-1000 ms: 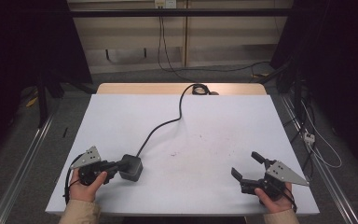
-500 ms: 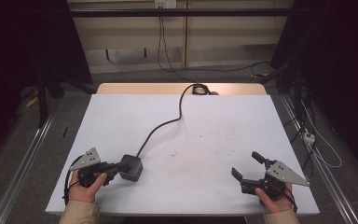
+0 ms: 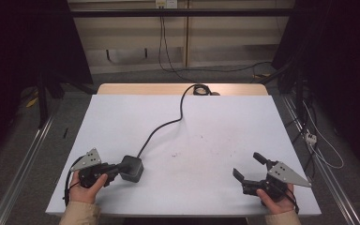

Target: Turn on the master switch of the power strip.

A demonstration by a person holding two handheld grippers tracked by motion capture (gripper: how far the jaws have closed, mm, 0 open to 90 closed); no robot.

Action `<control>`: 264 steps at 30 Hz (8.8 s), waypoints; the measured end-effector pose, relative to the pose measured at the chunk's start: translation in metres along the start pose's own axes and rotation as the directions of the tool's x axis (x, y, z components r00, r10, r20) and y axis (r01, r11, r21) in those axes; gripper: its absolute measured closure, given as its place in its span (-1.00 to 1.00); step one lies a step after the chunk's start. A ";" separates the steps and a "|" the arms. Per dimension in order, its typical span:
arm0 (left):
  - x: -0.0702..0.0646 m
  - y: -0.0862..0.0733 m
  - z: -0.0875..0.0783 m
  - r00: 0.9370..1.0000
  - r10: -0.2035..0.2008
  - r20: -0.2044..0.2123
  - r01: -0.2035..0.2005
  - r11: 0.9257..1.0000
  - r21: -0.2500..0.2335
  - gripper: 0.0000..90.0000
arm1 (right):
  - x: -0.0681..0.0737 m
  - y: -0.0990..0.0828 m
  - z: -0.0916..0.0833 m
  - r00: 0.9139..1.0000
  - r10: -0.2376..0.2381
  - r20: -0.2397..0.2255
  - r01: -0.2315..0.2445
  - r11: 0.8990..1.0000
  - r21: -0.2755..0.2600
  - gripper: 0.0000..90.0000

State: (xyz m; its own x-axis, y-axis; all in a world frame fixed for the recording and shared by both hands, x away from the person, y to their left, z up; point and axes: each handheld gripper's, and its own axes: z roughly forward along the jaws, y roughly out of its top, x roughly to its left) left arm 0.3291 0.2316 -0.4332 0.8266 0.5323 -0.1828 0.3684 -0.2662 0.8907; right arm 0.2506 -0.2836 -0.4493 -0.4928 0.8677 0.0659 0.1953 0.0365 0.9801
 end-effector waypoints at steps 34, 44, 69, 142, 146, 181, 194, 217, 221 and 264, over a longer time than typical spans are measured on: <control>0.000 0.000 0.000 1.000 0.011 -0.003 -0.011 1.000 0.010 1.00 | 0.001 0.001 0.001 1.000 -0.004 -0.003 0.004 1.000 -0.007 -0.92; 0.000 0.000 0.000 1.000 0.009 -0.002 -0.009 1.000 0.010 1.00 | 0.001 0.001 0.001 1.000 -0.004 -0.002 0.004 1.000 -0.006 -0.92; 0.000 0.001 0.000 1.000 0.010 -0.003 -0.010 1.000 0.020 1.00 | 0.001 0.001 0.001 1.000 -0.007 -0.002 0.007 1.000 -0.008 -0.92; -0.008 0.011 0.001 0.997 0.056 -0.055 -0.056 0.998 0.014 0.84 | 0.000 0.001 -0.001 1.000 -0.005 0.005 0.005 1.000 -0.019 -0.93; -0.008 0.012 0.001 0.998 0.037 -0.049 -0.037 0.999 -0.001 0.76 | 0.000 0.001 -0.001 1.000 -0.003 0.008 0.003 1.000 -0.019 -0.93; -0.008 0.015 0.008 0.999 -0.019 -0.048 0.019 1.000 -0.006 -0.43 | 0.000 0.001 -0.001 1.000 -0.009 0.005 0.009 1.000 -0.015 -0.93; -0.005 0.014 0.005 0.998 -0.041 -0.055 0.040 0.999 -0.010 -0.70 | 0.000 0.001 -0.001 1.000 -0.009 0.004 0.009 1.000 -0.015 -0.93; 0.005 0.008 -0.009 0.997 -0.047 -0.060 0.045 0.998 -0.036 -0.90 | 0.000 0.001 -0.001 1.000 -0.009 0.002 0.009 1.000 -0.017 -0.93; 0.006 0.007 -0.012 0.996 -0.055 -0.067 0.052 0.998 -0.046 -0.90 | 0.000 0.002 -0.001 1.000 -0.009 0.003 0.009 1.000 -0.017 -0.93; 0.024 -0.007 -0.027 0.993 -0.082 -0.082 0.076 0.995 -0.070 -0.90 | 0.000 0.001 -0.001 1.000 -0.007 0.001 0.007 1.000 -0.014 -0.93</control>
State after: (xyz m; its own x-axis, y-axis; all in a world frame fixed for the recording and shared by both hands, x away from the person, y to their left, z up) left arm 0.3350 0.2676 -0.4324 0.7559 0.6163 -0.2206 0.3999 -0.1680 0.9010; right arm 0.2505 -0.2841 -0.4483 -0.4931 0.8680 0.0589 0.1795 0.0353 0.9831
